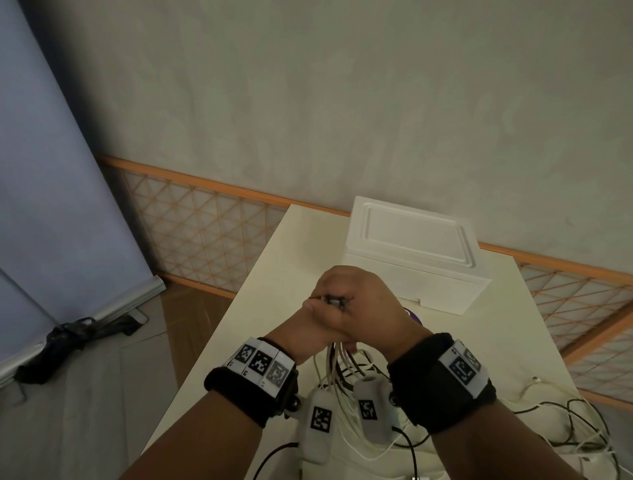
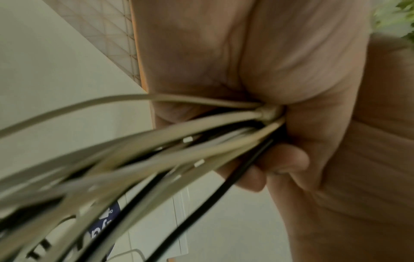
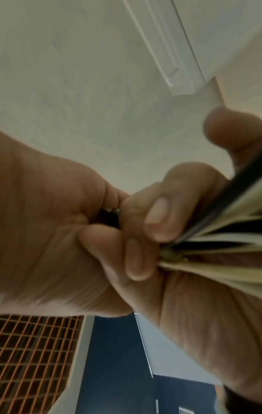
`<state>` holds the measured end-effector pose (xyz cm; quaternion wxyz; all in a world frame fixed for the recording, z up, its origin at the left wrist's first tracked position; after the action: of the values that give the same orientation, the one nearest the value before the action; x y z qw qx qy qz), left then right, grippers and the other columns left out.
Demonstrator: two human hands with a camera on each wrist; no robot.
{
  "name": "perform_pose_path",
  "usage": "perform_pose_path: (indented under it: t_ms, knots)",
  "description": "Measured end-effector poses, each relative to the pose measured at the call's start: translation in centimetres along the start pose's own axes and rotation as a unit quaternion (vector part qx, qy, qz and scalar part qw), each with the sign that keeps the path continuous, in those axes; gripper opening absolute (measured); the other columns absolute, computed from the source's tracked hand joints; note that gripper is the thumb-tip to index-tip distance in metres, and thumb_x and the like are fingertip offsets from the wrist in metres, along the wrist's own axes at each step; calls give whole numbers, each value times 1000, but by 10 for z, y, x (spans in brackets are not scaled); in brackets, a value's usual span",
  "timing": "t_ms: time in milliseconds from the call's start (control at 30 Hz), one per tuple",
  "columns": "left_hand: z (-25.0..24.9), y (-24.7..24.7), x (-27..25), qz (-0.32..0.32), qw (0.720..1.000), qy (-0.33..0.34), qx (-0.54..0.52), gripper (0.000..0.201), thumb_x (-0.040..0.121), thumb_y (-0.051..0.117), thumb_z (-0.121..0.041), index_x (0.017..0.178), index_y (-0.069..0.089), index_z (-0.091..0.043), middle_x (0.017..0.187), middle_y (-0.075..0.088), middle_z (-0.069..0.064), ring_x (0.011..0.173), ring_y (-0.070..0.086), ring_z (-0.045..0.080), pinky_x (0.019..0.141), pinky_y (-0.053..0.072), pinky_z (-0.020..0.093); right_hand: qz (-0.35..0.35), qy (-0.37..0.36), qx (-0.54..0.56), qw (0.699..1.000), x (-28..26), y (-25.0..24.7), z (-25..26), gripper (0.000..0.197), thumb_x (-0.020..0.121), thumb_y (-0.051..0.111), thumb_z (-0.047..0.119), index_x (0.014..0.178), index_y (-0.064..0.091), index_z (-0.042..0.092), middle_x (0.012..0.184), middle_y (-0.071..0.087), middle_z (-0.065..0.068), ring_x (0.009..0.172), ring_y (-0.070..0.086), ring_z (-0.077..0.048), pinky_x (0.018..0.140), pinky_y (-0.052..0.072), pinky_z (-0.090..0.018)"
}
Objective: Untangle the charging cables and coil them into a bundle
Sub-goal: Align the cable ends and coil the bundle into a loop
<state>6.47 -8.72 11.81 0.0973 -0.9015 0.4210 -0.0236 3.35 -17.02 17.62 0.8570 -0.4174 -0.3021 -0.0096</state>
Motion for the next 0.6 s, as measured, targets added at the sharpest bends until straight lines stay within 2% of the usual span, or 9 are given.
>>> perform_pose_path:
  t_ms: [100, 167, 233, 333, 400, 433, 500, 533, 600]
  knots:
    - [3, 1, 0, -17, 998, 2, -55, 29, 76, 58, 14, 59, 62, -9, 56, 64, -7, 63, 63, 4, 63, 51, 19, -28, 16, -4, 999, -2, 4, -7, 24, 83, 60, 30, 74, 71, 10, 73, 65, 3, 74, 56, -4, 67, 40, -6]
    - [5, 3, 1, -35, 994, 6, -104, 11, 69, 60, 9, 67, 62, -2, 63, 64, 1, 64, 62, 11, 61, 51, 24, -45, 29, 3, 999, -3, 4, -11, 16, 82, 61, 22, 87, 72, 12, 85, 67, 4, 81, 56, 1, 75, 40, -4]
    - [6, 5, 1, -43, 991, 6, -130, 12, 66, 60, -2, 77, 60, 2, 67, 59, 10, 63, 57, 16, 58, 47, 27, -58, 50, 12, 997, -3, 3, -13, 27, 81, 59, 19, 106, 69, 14, 102, 67, 3, 91, 55, 5, 84, 39, -4]
    - [3, 9, 2, -50, 991, 7, -120, 6, 67, 57, -11, 69, 56, -6, 58, 56, -1, 56, 53, 10, 54, 43, 23, -61, 40, 28, 997, -2, 2, -8, 27, 81, 57, 20, 103, 71, 13, 98, 69, 3, 90, 59, 2, 82, 44, -8]
    - [0, 7, 4, -55, 991, 25, -119, 12, 70, 57, -21, 76, 60, -11, 70, 62, 1, 68, 59, 16, 62, 48, 31, -58, 72, 78, 993, -6, 1, -9, 39, 80, 65, 29, 116, 66, 17, 108, 67, 5, 100, 59, 1, 87, 47, -14]
    - [0, 4, 4, -61, 988, 35, -138, 19, 71, 60, -26, 85, 64, -13, 82, 66, 4, 80, 62, 20, 72, 51, 37, -41, 118, 143, 982, -10, 1, -16, 56, 76, 70, 30, 129, 55, 20, 123, 60, 6, 111, 55, 0, 94, 45, -17]
    - [3, -5, 5, -98, 973, 38, -205, 28, 70, 73, -25, 96, 68, -16, 98, 70, 6, 97, 64, 23, 92, 49, 43, 11, 224, 325, 919, -21, 3, -32, 89, 66, 71, 16, 144, 29, 26, 143, 39, 7, 125, 45, -7, 103, 39, -25]
    - [5, -8, 6, -117, 965, 36, -232, 29, 71, 79, -25, 97, 69, -16, 101, 71, 6, 102, 65, 24, 97, 47, 44, 42, 261, 377, 887, -25, 6, -37, 98, 61, 66, 10, 146, 20, 27, 146, 34, 5, 127, 44, -11, 103, 38, -30]
    - [10, -11, 8, -156, 953, 27, -260, 31, 72, 77, -30, 99, 69, -17, 104, 72, 8, 105, 65, 26, 100, 46, 47, 105, 298, 351, 881, -29, 17, -39, 101, 59, 61, 4, 145, 12, 27, 141, 41, -3, 120, 52, -15, 90, 46, -32]
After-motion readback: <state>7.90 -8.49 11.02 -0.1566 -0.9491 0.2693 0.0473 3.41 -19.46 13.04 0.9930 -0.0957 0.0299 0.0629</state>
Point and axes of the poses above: each hand's wrist, its own x-axis towards the middle knuckle, its own y-axis out of the palm, z = x × y, the point moved 3 cm from there along x, towards the middle knuckle
